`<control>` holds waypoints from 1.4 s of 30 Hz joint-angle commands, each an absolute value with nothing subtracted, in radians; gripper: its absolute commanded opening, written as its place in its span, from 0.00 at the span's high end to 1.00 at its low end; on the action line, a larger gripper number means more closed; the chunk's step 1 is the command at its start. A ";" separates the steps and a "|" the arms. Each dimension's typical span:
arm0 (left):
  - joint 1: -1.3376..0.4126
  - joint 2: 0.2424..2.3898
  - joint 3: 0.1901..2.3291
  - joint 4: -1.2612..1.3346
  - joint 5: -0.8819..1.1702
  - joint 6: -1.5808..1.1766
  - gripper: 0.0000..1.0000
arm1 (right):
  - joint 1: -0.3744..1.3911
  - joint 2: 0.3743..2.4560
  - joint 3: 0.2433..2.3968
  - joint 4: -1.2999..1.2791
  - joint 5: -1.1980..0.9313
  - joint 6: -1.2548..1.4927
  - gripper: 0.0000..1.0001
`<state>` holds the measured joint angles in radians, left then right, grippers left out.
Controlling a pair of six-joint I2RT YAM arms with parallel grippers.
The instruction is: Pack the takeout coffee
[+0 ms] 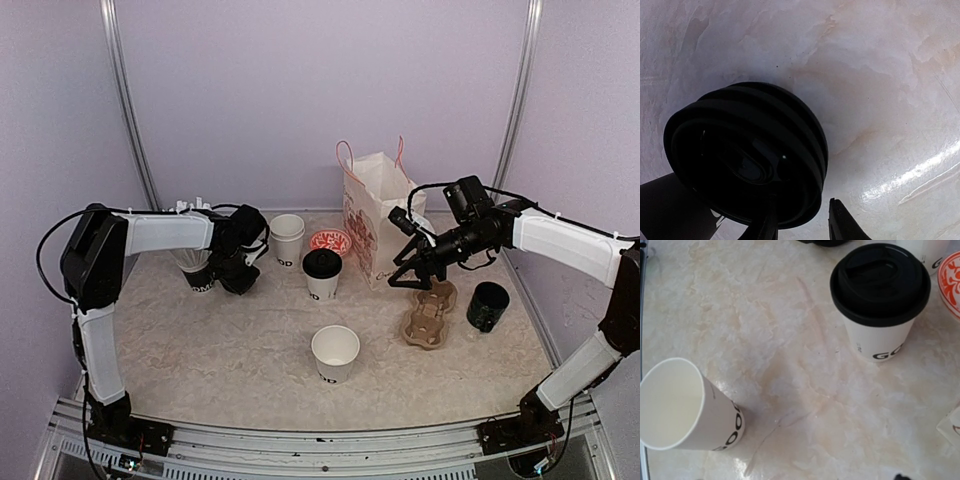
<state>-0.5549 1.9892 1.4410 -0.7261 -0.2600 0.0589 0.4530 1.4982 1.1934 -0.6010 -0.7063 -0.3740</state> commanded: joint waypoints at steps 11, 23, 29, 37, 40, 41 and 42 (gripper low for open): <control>-0.572 1.990 1.500 -0.753 -0.274 0.080 0.87 | 0.449 1.505 1.203 -0.603 -0.726 -0.376 0.20; -0.567 1.962 1.532 -0.765 -0.252 0.054 0.90 | 0.449 1.504 1.204 -0.603 -0.727 -0.376 0.20; -0.565 1.995 1.537 -0.748 -0.262 0.027 0.69 | 0.449 1.494 1.199 -0.603 -0.721 -0.377 0.20; -0.548 2.028 1.540 -0.726 -0.242 0.020 0.74 | 0.450 1.486 1.194 -0.604 -0.713 -0.377 0.20; -0.543 2.038 1.539 -0.722 -0.242 0.021 0.75 | 0.449 1.489 1.196 -0.604 -0.715 -0.377 0.20; -0.542 2.040 1.537 -0.720 -0.241 0.021 0.75 | 0.449 1.491 1.196 -0.603 -0.716 -0.377 0.20; -0.540 2.041 1.534 -0.718 -0.240 0.021 0.76 | 0.449 1.492 1.196 -0.603 -0.716 -0.377 0.21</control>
<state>-0.5503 2.0167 1.5158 -0.7422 -0.2554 0.0296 0.4530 1.4986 1.1934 -0.6010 -0.7128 -0.3740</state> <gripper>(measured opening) 0.247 0.796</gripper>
